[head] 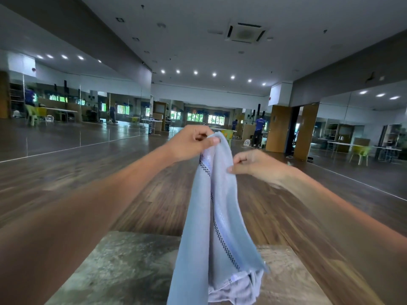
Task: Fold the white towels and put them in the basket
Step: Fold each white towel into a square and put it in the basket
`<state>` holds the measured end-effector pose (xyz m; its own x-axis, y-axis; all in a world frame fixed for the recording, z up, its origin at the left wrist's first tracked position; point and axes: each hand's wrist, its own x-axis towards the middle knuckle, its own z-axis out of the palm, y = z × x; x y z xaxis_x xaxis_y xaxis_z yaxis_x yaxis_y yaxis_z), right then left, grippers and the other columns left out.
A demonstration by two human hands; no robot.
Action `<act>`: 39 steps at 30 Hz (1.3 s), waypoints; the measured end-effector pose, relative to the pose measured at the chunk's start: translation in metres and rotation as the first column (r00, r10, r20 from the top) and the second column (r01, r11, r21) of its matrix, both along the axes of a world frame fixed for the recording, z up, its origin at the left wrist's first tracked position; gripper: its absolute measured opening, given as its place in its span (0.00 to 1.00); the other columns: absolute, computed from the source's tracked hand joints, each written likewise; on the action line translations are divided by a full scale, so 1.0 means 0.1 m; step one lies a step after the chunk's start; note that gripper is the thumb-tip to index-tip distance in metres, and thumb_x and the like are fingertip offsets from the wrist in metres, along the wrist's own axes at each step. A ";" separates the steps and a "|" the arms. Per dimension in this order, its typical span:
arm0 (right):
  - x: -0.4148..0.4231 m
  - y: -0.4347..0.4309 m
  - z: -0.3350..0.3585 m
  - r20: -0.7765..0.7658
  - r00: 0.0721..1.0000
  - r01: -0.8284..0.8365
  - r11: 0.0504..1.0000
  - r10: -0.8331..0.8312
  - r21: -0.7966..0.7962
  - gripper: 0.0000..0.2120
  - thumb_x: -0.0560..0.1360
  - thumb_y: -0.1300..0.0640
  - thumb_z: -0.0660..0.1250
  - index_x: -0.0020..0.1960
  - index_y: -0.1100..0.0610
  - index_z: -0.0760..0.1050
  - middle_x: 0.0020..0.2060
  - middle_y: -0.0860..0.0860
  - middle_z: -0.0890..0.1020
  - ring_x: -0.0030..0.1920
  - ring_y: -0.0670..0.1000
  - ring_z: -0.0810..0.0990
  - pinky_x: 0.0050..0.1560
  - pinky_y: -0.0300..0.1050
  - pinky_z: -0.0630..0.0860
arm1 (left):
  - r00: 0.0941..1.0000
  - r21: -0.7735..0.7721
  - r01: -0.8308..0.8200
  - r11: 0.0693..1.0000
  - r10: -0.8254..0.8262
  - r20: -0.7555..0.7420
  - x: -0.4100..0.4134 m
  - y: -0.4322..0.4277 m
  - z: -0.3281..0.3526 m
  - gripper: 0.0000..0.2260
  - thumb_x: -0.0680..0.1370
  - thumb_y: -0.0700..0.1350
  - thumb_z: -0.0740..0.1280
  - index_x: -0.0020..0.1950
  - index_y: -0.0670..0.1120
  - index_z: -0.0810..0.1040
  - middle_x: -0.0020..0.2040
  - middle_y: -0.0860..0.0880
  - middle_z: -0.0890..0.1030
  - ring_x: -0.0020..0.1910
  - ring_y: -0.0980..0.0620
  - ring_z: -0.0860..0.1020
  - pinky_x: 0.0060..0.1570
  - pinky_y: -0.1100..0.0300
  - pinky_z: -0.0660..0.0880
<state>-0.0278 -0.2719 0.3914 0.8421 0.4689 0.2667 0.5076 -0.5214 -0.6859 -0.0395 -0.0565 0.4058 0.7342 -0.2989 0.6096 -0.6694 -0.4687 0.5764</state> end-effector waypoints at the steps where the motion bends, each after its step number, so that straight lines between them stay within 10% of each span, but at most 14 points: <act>1: 0.02 -0.02 -0.09 -0.026 1.000 0.003 0.998 -0.005 -0.065 0.04 0.73 0.56 0.72 0.44 0.57 0.81 0.45 0.47 0.85 0.49 0.46 0.83 0.60 0.46 0.73 | 1.000 -0.020 -0.025 0.999 0.025 0.003 0.00 0.04 0.02 0.14 0.79 0.48 0.65 0.48 0.37 0.76 0.46 0.34 0.79 0.42 0.42 0.78 0.46 0.54 0.74; 8: -0.02 -0.34 -0.31 -0.133 0.991 -0.001 0.970 -0.032 -0.242 0.11 0.75 0.58 0.70 0.54 0.63 0.80 0.51 0.54 0.84 0.53 0.53 0.83 0.61 0.56 0.76 | 0.987 0.010 -0.157 0.988 0.157 -0.028 -0.03 0.42 0.16 0.13 0.80 0.47 0.63 0.44 0.37 0.73 0.35 0.41 0.74 0.33 0.51 0.73 0.36 0.66 0.71; 12: -0.03 -0.57 0.10 -0.067 0.994 0.050 0.916 -0.083 -0.399 0.09 0.76 0.55 0.67 0.52 0.59 0.80 0.50 0.53 0.84 0.50 0.50 0.83 0.56 0.50 0.79 | 0.979 0.063 -0.199 0.978 0.202 -0.043 -0.03 0.72 0.19 0.09 0.80 0.44 0.61 0.55 0.43 0.78 0.51 0.42 0.81 0.51 0.46 0.80 0.53 0.55 0.77; 24: -0.06 -0.52 1.61 0.460 0.862 0.374 0.879 -0.212 -0.297 0.10 0.75 0.48 0.67 0.45 0.55 0.76 0.41 0.49 0.78 0.43 0.48 0.76 0.45 0.44 0.71 | 0.891 -0.058 -0.450 0.891 0.452 0.028 -0.16 1.05 1.20 0.10 0.78 0.45 0.66 0.47 0.38 0.78 0.46 0.41 0.79 0.42 0.50 0.76 0.43 0.59 0.73; 36: -0.42 -0.65 2.04 0.265 0.947 0.269 0.900 -0.182 -0.343 0.05 0.75 0.60 0.67 0.49 0.57 0.81 0.49 0.55 0.82 0.54 0.55 0.79 0.58 0.47 0.73 | 0.935 0.179 -0.308 0.934 0.332 -0.127 -0.55 1.15 1.67 0.07 0.76 0.45 0.67 0.50 0.42 0.79 0.52 0.46 0.81 0.54 0.49 0.78 0.62 0.51 0.72; 39: -0.53 -0.67 2.04 0.093 0.984 0.176 0.916 -0.152 -0.360 0.07 0.70 0.59 0.69 0.47 0.59 0.81 0.47 0.57 0.83 0.51 0.55 0.78 0.55 0.48 0.74 | 0.896 0.256 -0.150 0.955 0.241 -0.374 -0.69 1.25 1.73 0.27 0.63 0.51 0.79 0.54 0.37 0.78 0.54 0.42 0.82 0.53 0.48 0.79 0.62 0.53 0.71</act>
